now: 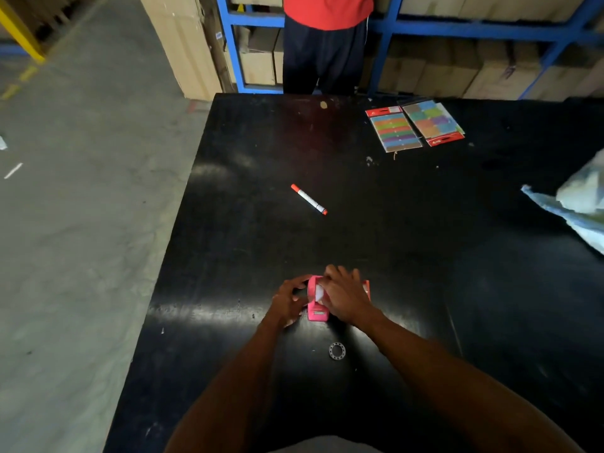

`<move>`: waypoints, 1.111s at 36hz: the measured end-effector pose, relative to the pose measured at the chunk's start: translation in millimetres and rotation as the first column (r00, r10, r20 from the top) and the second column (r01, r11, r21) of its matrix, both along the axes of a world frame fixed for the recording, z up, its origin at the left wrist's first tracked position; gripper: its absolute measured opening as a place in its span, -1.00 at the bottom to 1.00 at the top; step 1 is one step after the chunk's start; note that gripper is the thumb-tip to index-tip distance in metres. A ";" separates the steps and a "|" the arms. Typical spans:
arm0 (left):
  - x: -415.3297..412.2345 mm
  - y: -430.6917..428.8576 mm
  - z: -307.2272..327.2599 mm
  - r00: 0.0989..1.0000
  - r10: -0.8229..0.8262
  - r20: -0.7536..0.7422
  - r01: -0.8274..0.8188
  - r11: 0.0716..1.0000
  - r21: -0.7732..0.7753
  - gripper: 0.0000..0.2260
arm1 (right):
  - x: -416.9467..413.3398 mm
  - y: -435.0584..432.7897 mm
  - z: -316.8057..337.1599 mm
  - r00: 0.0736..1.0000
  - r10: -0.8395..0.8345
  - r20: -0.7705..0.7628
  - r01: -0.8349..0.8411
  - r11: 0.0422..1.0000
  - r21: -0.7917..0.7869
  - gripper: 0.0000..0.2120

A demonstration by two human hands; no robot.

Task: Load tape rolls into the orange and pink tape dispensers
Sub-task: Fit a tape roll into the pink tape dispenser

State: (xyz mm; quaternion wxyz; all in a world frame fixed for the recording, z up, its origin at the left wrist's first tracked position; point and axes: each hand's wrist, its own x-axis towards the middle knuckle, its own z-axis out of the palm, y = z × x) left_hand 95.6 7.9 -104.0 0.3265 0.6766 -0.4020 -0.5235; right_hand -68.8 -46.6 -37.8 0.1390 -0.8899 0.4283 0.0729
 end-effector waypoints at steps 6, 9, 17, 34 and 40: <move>0.4 -0.5 -1.7 1.000 0.005 0.004 -0.005 1.000 -0.002 -0.58 | -1.4 10.0 -3.7 0.995 -0.048 0.086 0.051 0.998 -0.031 -0.62; -0.1 -1.7 -3.4 1.000 0.005 0.021 -0.005 1.000 -0.010 -0.59 | -1.6 11.2 -3.1 0.995 -0.046 0.093 0.052 0.997 -0.061 -0.68; -1.9 1.4 4.1 0.999 0.020 0.034 -0.019 1.000 -0.013 -0.59 | -2.4 8.3 4.9 0.995 -0.018 0.095 0.028 0.994 -0.103 -0.77; -6.9 2.2 27.8 0.999 -0.038 0.040 0.039 0.999 -0.037 -0.65 | -2.6 18.1 16.6 0.993 0.015 0.117 0.001 0.990 -0.141 -0.77; -8.7 4.7 26.2 1.000 0.013 0.028 -0.013 1.000 -0.005 -0.64 | -11.8 35.2 6.2 0.985 0.010 0.173 0.019 0.986 -0.164 -0.76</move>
